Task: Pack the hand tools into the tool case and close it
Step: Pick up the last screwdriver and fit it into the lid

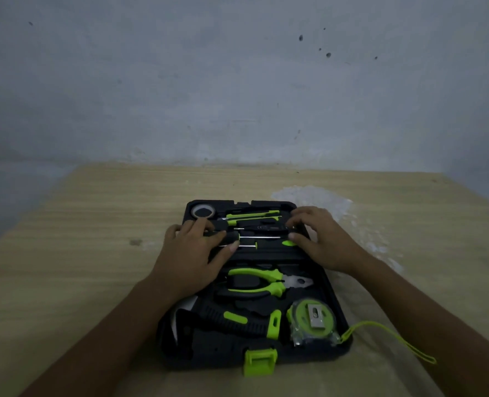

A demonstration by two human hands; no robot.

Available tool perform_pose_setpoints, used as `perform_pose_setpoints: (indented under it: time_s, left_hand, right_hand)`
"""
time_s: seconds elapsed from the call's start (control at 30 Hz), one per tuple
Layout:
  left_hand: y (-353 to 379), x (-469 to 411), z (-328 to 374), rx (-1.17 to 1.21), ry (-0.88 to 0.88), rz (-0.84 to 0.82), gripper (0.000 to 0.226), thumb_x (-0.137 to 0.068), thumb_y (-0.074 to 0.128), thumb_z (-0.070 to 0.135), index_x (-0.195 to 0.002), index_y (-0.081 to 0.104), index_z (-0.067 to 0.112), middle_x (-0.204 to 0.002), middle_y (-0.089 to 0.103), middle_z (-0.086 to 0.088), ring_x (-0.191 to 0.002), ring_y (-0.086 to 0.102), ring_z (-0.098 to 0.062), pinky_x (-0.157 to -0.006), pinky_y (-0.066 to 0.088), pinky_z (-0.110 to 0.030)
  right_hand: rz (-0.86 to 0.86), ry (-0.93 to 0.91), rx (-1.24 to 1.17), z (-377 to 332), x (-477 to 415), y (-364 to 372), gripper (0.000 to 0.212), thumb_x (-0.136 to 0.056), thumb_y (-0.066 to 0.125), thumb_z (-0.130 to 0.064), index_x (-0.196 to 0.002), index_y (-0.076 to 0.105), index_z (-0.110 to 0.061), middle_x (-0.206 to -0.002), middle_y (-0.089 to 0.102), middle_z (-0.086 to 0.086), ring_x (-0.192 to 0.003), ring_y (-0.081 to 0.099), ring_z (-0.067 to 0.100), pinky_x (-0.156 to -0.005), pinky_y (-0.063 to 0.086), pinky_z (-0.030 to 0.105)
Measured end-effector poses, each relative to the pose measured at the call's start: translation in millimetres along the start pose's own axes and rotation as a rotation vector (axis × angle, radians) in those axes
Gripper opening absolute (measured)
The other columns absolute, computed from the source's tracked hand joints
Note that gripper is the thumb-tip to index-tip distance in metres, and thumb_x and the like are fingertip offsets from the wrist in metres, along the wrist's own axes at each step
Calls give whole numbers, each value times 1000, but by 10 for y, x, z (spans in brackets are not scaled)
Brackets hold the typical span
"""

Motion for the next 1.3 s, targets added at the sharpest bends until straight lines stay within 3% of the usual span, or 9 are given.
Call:
perform_pose_setpoints:
  time_s: [0.1, 0.23, 0.4, 0.53, 0.73, 0.9, 0.97, 1.1, 1.3]
  left_hand:
    - [1, 45, 59, 40, 9, -23, 66, -86, 24, 69, -114, 68, 29, -120, 55, 3, -117, 49, -21, -97, 21, -45]
    - [-1, 98, 410, 190, 114, -102, 67, -83, 26, 72, -118, 65, 31, -127, 50, 8, -125, 40, -13, -102, 17, -44]
    - [-46, 224, 1005, 341, 284, -210, 57, -86, 32, 70, -121, 61, 35, -121, 47, 18, -120, 37, -2, -106, 13, -38]
    - [46, 308, 1316, 373, 387, -353, 50, -90, 40, 63, -127, 57, 34, -125, 46, 16, -120, 35, 0, -107, 14, -35]
    - [194, 302, 1447, 369, 406, -411, 49, -91, 42, 60, -130, 54, 32, -128, 49, 14, -119, 40, -1, -106, 23, -38]
    - [185, 273, 1464, 377, 433, -406, 50, -89, 43, 63, -126, 57, 33, -123, 53, 14, -112, 44, -1, -101, 27, -37]
    - [163, 258, 1472, 392, 441, -402, 48, -87, 45, 63, -122, 60, 33, -117, 54, 13, -103, 44, -1, -98, 28, -34]
    - [150, 220, 1489, 442, 491, -388, 47, -86, 48, 65, -113, 67, 31, -103, 55, 12, -85, 46, -1, -85, 31, -30]
    - [168, 238, 1463, 423, 493, -338, 52, -85, 46, 67, -114, 68, 30, -102, 58, 12, -89, 51, -3, -85, 32, -28]
  right_hand:
    - [-112, 63, -98, -33, 335, -124, 20, -93, 55, -38, -106, 63, -24, -109, 61, -7, -100, 56, 8, -81, 43, 20]
    - [-285, 117, -221, -184, 733, -331, 24, -87, 57, -47, -87, 66, -24, -87, 67, -7, -72, 60, 1, -63, 45, 14]
    - [-621, 159, -254, -260, 1117, -338, 23, -77, 79, -36, -87, 65, -21, -90, 74, -3, -81, 68, 7, -68, 48, 18]
    - [-728, 185, -372, -228, 1239, -257, 13, -83, 75, -18, -92, 65, -16, -83, 76, 1, -73, 68, 13, -70, 50, 26]
    - [-538, 166, -519, -124, 1119, -298, 11, -90, 65, -17, -96, 73, -13, -86, 73, 0, -80, 66, 12, -76, 50, 25]
    - [-380, 161, -450, -49, 987, -203, 8, -85, 72, -24, -91, 76, -19, -83, 74, 5, -74, 66, 23, -69, 52, 34]
    - [-330, 129, -381, -63, 966, -217, 7, -84, 73, -27, -89, 77, -24, -81, 72, 0, -72, 64, 19, -66, 51, 30]
    - [-252, 85, -255, -113, 918, -193, 6, -82, 74, -29, -87, 78, -30, -87, 63, -7, -81, 61, 9, -75, 52, 30]
    - [-146, 121, -154, -127, 781, -137, 10, -82, 74, -27, -87, 79, -21, -85, 56, -3, -78, 56, 11, -71, 47, 29]
Point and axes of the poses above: each hand's wrist, its own x-axis away from the middle knuckle, its own y-axis out of the palm, z = x × y, the point moved 8 cm from there along -x, towards the middle knuckle
